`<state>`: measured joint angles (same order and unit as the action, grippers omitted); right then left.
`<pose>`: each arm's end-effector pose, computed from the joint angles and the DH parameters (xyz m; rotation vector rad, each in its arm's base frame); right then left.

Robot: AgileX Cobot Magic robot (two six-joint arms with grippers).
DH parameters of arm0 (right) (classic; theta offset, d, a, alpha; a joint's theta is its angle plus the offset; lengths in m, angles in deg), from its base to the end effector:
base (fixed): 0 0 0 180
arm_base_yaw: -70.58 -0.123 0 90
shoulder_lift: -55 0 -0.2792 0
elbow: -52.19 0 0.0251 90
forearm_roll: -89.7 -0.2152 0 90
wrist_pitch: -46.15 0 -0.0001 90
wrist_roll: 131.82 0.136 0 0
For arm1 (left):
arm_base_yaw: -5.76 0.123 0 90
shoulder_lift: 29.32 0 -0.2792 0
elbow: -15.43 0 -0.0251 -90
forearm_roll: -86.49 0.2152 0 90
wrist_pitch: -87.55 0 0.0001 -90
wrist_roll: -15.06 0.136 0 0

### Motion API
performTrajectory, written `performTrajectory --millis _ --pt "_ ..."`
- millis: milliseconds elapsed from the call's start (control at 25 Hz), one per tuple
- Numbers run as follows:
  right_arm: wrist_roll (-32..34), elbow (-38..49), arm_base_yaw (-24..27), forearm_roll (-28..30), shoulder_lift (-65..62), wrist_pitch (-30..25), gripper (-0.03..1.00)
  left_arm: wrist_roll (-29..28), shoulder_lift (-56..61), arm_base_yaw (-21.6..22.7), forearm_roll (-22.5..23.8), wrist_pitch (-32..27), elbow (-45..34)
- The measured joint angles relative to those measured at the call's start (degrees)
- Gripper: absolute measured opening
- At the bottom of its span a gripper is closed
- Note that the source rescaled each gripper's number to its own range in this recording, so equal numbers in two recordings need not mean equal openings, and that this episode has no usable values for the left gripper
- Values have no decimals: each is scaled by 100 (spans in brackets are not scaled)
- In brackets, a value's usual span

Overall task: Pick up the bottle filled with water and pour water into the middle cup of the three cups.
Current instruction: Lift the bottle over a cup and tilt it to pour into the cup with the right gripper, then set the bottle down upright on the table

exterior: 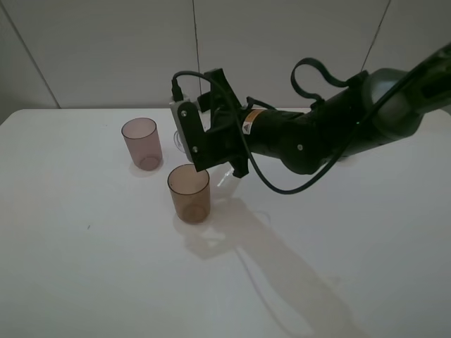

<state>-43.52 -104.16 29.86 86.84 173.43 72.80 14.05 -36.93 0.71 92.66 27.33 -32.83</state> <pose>0.3110 0.2637 0.1557 -1.8598 0.8860 -0.5545 0.0101 0.0118 0.2422 0.0664 2.0210 0.0615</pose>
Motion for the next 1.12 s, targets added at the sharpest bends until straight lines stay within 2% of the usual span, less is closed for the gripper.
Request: performTrajectory --millis 160,480,720,960,1120 --pt "-55 96 -59 -25 27 193 0 0 0 0 0 0 0" --pt "-90 96 -59 -220 358 917 0 0 0 0 0 0 0" --pt "-658 102 -59 -371 402 1156 0 0 0 0 0 0 0" --pt "-861 175 -59 -490 402 1452 0 0 0 0 0 0 0" --pt "-1222 310 -59 -490 402 1528 0 0 0 0 0 0 0"
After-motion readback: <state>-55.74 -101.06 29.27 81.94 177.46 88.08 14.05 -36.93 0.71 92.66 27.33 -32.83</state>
